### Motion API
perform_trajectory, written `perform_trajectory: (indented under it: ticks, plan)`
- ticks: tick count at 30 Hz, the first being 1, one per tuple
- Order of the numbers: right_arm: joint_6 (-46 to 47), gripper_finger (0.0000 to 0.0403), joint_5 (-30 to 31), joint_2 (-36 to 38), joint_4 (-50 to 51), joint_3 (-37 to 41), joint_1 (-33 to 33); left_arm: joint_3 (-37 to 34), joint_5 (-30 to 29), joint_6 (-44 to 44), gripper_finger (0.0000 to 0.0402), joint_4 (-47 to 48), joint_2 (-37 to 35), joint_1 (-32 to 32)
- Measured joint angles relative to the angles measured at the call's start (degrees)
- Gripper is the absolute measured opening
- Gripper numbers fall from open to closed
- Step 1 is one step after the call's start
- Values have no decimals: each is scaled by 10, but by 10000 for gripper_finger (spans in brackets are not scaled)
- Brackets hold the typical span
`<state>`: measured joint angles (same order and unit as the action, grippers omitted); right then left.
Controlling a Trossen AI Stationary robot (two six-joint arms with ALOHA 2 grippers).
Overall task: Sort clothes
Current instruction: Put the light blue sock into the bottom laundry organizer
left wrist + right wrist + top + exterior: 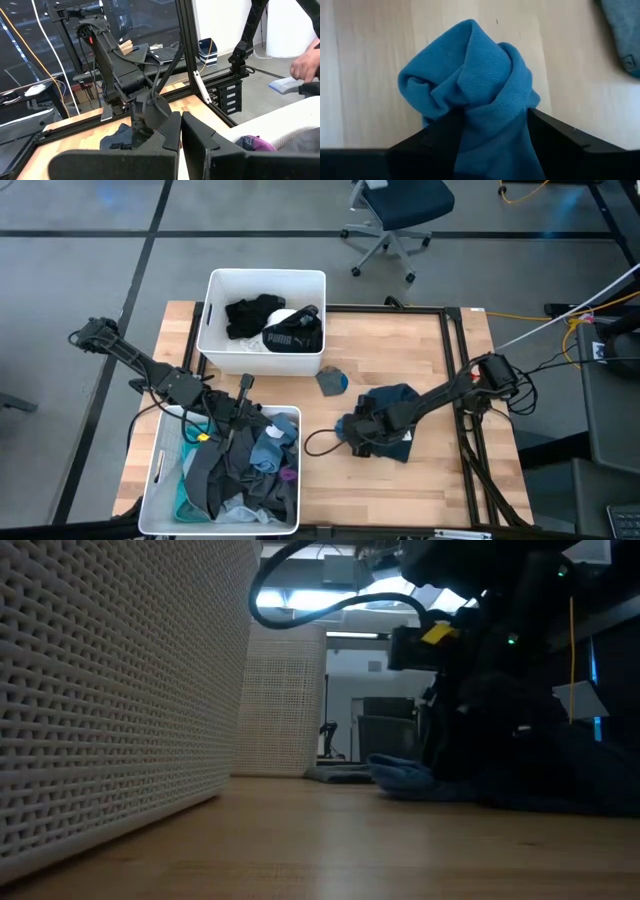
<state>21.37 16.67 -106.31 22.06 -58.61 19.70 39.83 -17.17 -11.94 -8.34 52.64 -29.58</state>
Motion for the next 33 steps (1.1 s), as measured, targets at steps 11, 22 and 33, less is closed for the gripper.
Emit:
perform_trajectory:
  ticks: [11,22,33]
  plan:
    - [-13,55,-22,-13,-1,1,-2,0,0,0,5,0,0,0]
    - [-74,24,-19,-14,33,-45,6,0,0,0,5,0,0,0]
    - [-128,17,74,28,148,-184,51,0,0,2,5,2,0,0]
